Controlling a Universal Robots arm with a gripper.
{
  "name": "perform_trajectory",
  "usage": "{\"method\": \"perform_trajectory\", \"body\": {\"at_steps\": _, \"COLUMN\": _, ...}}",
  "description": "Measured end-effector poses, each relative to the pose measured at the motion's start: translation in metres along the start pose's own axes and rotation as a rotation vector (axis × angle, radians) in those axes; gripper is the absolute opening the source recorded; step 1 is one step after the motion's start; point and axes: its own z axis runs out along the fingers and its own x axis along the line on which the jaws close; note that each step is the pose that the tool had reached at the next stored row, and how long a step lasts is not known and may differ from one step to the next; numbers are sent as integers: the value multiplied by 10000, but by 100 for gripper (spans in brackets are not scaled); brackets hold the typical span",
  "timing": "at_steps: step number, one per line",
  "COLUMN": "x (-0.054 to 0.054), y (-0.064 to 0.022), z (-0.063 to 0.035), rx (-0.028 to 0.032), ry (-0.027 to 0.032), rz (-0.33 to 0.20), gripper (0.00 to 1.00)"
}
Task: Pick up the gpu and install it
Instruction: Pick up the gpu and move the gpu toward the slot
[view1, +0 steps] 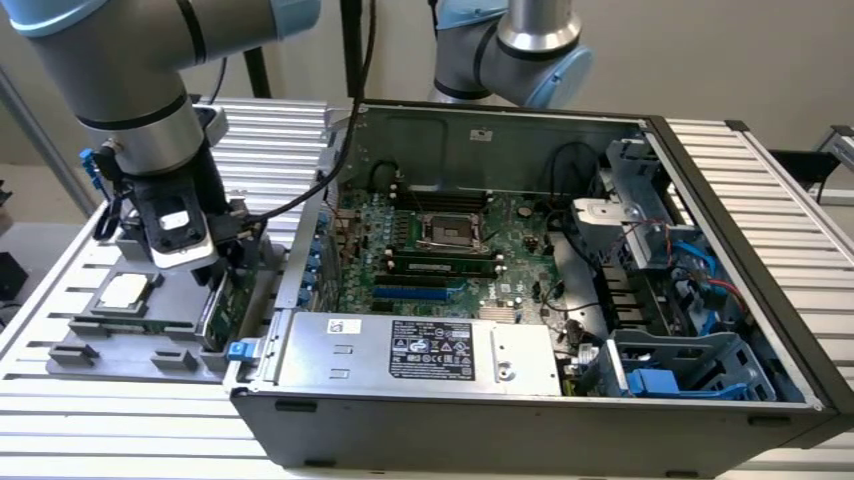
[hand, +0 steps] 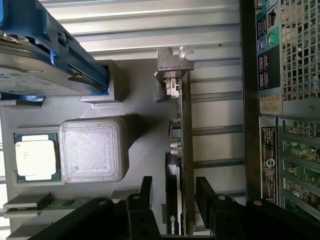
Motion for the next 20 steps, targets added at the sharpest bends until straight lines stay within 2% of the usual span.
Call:
{"method": "perform_trajectory", "body": {"at_steps": 7, "x": 15, "y": -1, "z": 26, "rx": -20, "ry": -90, "rz": 20, "gripper": 48}}
{"method": "perform_trajectory", "body": {"at_steps": 20, "x": 35, "y": 0, "z": 36, "rx": -17, "ry": -97, "rz": 187, "gripper": 48}}
